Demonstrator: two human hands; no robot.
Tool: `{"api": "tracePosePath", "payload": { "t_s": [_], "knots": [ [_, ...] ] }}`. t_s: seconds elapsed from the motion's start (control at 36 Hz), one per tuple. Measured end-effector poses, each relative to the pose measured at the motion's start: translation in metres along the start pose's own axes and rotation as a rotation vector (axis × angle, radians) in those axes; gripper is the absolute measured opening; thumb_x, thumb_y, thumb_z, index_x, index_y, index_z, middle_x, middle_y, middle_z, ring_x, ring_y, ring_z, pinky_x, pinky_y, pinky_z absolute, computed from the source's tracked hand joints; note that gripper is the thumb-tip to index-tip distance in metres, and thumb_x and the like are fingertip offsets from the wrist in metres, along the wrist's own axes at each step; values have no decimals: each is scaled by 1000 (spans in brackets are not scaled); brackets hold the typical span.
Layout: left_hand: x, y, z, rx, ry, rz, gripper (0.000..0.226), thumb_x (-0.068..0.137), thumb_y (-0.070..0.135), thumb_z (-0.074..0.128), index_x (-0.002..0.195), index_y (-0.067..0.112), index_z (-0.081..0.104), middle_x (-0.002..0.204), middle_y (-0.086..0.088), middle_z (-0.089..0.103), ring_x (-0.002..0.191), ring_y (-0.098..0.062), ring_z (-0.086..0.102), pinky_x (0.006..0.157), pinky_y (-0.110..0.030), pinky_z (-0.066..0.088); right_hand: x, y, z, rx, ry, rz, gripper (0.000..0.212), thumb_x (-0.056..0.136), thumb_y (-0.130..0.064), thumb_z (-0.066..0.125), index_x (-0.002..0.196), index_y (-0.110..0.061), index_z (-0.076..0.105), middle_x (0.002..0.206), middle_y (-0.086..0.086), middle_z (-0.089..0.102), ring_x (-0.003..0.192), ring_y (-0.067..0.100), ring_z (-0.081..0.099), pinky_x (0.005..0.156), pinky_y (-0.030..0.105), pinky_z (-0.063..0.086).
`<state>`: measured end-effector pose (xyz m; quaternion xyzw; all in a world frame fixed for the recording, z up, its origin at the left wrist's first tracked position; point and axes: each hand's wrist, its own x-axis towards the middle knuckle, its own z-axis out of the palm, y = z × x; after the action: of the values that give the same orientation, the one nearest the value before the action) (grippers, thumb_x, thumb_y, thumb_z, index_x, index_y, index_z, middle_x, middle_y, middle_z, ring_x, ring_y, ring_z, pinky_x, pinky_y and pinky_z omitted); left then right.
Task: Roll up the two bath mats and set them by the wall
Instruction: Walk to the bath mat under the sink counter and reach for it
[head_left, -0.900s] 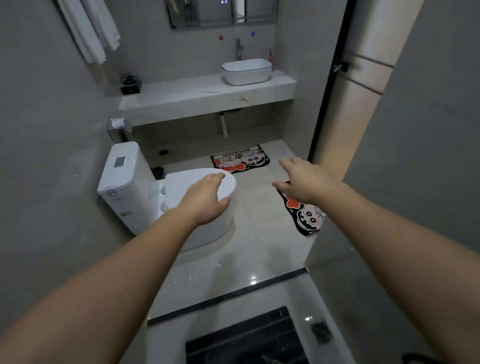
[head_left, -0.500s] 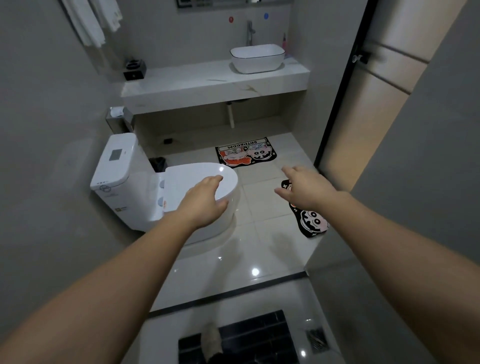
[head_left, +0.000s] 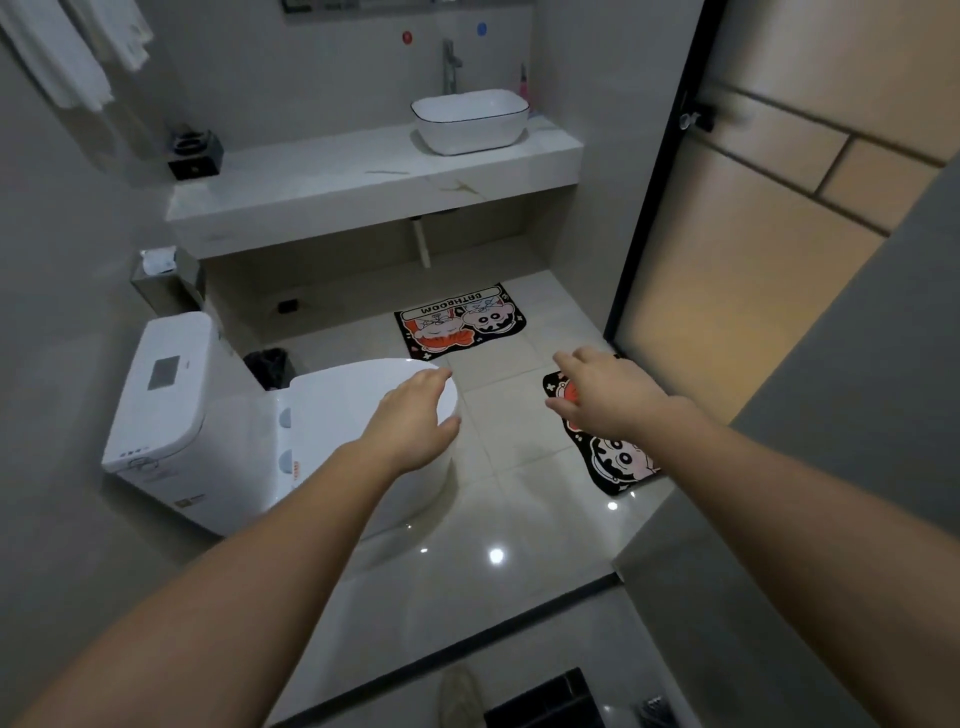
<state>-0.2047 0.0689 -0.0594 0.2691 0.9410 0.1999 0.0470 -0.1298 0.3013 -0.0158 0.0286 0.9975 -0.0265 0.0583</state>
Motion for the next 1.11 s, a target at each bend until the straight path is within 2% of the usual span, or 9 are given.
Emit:
{"api": "tracePosePath", "payload": {
  "t_s": [0.11,0.28,0.56,0.69,0.92,1.11],
  "knots": [
    [41,-26,-1,-8,-31,-22,64,87,36,55,144,22,28,151,-1,33,135,-22,33,109,-39,28,38,-2,-4,-16,-5,42,58,91,-49,46,136,-14,35,132,12,47,112,34,52,92,42,44],
    [83,-51,-1,13,-35,47,64,87,34,58,143,18,31,148,-3,38,133,-23,36,107,-39,30,78,-1,-1,-22,-16,71,58,90,-50,46,135,-14,35,129,12,48,113,33,51,90,42,44],
    [133,-66,-2,-17,-62,43,64,88,34,56,144,19,28,151,-3,32,134,-24,34,108,-41,29,135,19,2,-8,-14,86,55,89,-50,46,131,-15,39,125,12,51,111,32,52,87,40,45],
    [164,-66,4,-24,-60,9,65,88,35,57,144,21,28,150,-3,33,134,-24,35,107,-41,30,172,38,3,-9,-11,66,59,90,-51,45,136,-15,35,131,11,49,114,31,51,85,40,45],
    [245,-51,11,6,-64,-38,66,88,31,55,145,19,25,151,-4,32,135,-24,33,109,-43,29,246,85,0,-3,-4,14,56,90,-49,46,134,-14,38,129,11,50,108,31,54,87,42,47],
    [302,-40,13,31,-21,-109,63,86,28,57,143,19,30,146,-5,39,129,-27,41,106,-44,34,306,129,-5,-9,-13,-29,58,90,-49,47,136,-15,36,128,12,51,108,31,54,86,43,48]
  ]
}}
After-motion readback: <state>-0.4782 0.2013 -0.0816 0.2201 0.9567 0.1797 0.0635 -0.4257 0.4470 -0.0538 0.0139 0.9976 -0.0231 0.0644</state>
